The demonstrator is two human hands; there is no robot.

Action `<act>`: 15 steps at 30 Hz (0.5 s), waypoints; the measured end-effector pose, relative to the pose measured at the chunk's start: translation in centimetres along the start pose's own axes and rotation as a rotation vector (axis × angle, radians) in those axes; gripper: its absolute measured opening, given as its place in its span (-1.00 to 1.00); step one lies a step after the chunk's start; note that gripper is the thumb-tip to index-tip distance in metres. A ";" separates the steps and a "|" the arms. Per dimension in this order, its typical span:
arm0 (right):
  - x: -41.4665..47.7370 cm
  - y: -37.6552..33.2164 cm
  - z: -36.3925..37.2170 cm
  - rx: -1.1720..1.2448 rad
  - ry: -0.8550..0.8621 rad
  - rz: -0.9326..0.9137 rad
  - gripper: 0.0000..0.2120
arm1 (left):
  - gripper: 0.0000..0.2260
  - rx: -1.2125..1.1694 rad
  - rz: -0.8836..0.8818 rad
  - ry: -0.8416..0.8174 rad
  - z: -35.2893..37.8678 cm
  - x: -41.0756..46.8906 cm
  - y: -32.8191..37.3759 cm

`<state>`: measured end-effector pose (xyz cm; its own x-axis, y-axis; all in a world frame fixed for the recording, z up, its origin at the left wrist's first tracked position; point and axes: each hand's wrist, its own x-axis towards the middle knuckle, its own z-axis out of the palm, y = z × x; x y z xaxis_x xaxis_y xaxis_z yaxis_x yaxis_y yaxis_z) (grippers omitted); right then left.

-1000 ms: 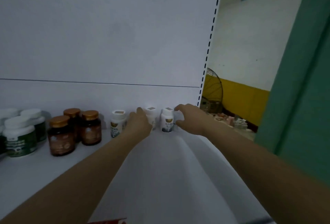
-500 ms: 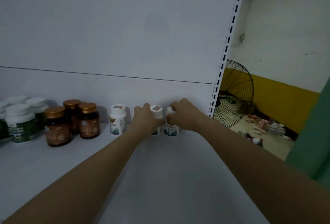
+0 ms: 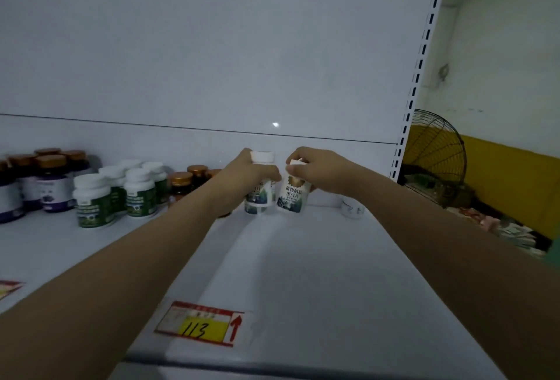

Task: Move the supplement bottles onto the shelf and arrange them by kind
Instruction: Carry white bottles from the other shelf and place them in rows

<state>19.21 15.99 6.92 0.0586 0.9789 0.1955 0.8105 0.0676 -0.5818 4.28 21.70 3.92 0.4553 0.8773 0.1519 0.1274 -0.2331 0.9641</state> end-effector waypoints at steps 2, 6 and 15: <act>-0.3 -1.3 0.8 0.002 -0.018 -0.044 -0.75 | -0.57 -0.064 0.016 0.031 -0.9 -1.1 0.0; -0.5 -2.9 2.1 -0.009 -0.044 -0.112 -0.74 | -0.76 -0.172 0.041 0.014 -2.8 -2.6 -0.3; 1.7 -1.2 3.6 -0.160 0.053 -0.040 -0.52 | -0.59 0.013 -0.039 0.090 -3.2 -3.6 -3.6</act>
<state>16.24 18.25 5.13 0.0516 0.9641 0.2604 0.8949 0.0711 -0.4406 -0.68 20.72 0.61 0.3692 0.9197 0.1333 0.1557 -0.2026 0.9668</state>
